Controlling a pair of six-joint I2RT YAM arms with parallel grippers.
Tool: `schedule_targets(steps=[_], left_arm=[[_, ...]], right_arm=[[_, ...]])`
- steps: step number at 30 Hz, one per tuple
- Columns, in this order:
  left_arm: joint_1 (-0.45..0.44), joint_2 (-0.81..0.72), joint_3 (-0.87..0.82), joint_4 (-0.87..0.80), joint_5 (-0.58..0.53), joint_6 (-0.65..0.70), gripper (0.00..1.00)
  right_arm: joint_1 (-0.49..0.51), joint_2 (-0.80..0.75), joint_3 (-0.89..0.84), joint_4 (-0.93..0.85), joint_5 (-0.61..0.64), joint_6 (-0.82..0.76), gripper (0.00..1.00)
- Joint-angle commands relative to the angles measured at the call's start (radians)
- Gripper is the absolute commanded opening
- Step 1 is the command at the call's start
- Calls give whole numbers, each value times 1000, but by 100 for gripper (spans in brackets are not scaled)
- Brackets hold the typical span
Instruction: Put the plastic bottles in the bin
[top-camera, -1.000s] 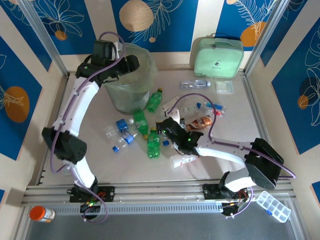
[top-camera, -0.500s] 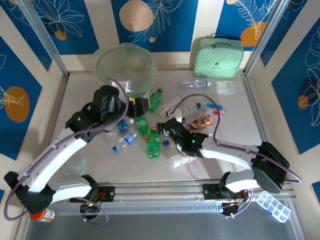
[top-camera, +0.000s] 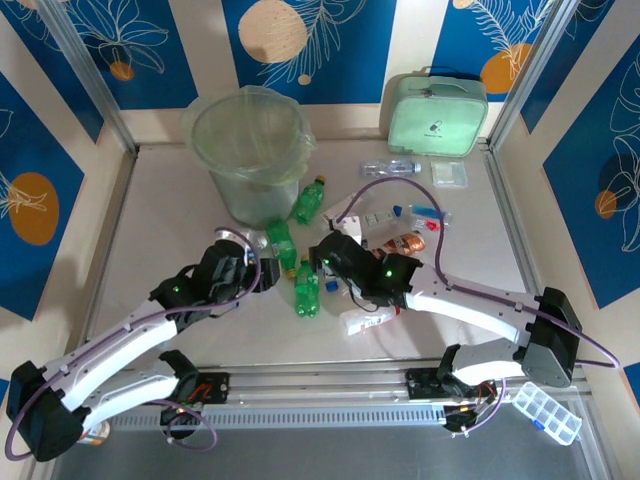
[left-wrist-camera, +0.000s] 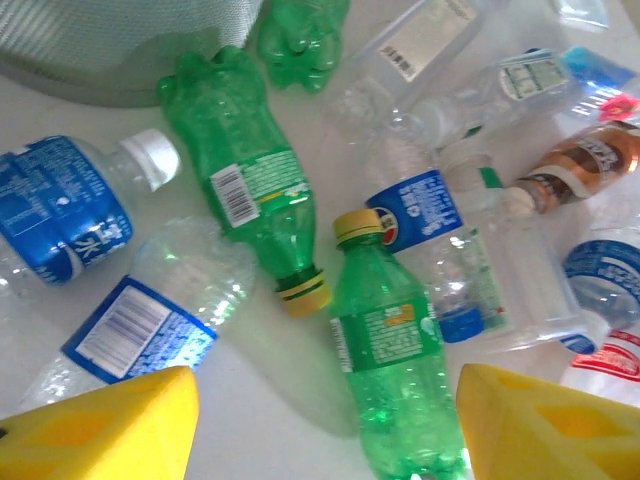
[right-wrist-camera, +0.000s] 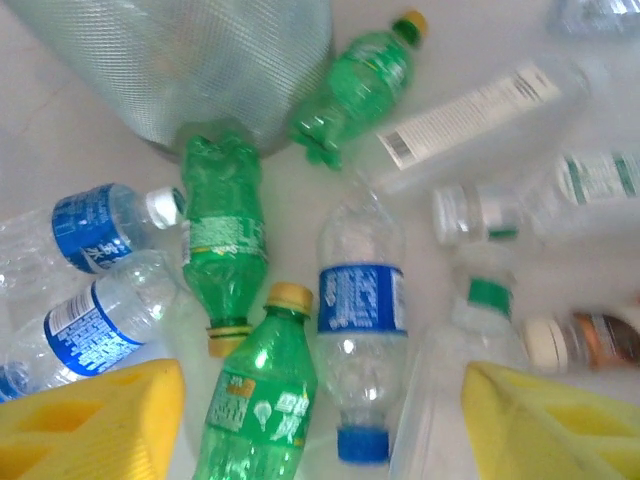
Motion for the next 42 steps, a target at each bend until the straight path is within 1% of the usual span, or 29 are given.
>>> schedule_targets(steps=[1,4,6,8,11,16,17,19,21,23,27,31,37,42], left_arm=[[-8,-54,-62,96,-80,-3,69],[-8,-96,-110,139,-70,-6,69],[-7,-127,-120,129,-94,-11,69],[-7,-169,-124,104,-121,-16,70],[-7,-254,-149,82,-181,-25,71],[-7,-403,-194,66,-245,-44,70],[-6,-428,-202,62,-256,-48,70],[-6,-469,-212,57,-272,-50,70],[-6,-499,-222,57,-286,-53,69],[-7,-511,-230,61,-289,-57,69],[-7,-506,-225,57,-286,-57,70],[-7,-524,-227,52,-292,-54,69],[-7,-584,-226,20,-332,-52,68],[-7,-634,-238,10,-354,-55,69]], right_arm=[[2,54,66,-516,27,537,63],[3,99,84,-713,-27,812,60],[3,108,68,-774,-65,941,59],[9,88,23,-786,-91,1031,59],[11,-6,-108,-685,-112,1102,59],[0,-194,-334,-433,-105,1148,68],[-3,-221,-366,-391,-103,1155,70],[-14,-259,-415,-323,-104,1145,80],[-26,-282,-452,-260,-119,1131,82],[-35,-283,-468,-213,-132,1116,81],[-53,-251,-473,-167,-171,1122,74],[-63,-212,-470,-154,-191,1141,72],[-79,-156,-487,-129,-225,1170,67],[-108,-97,-496,-96,-254,1164,65]])
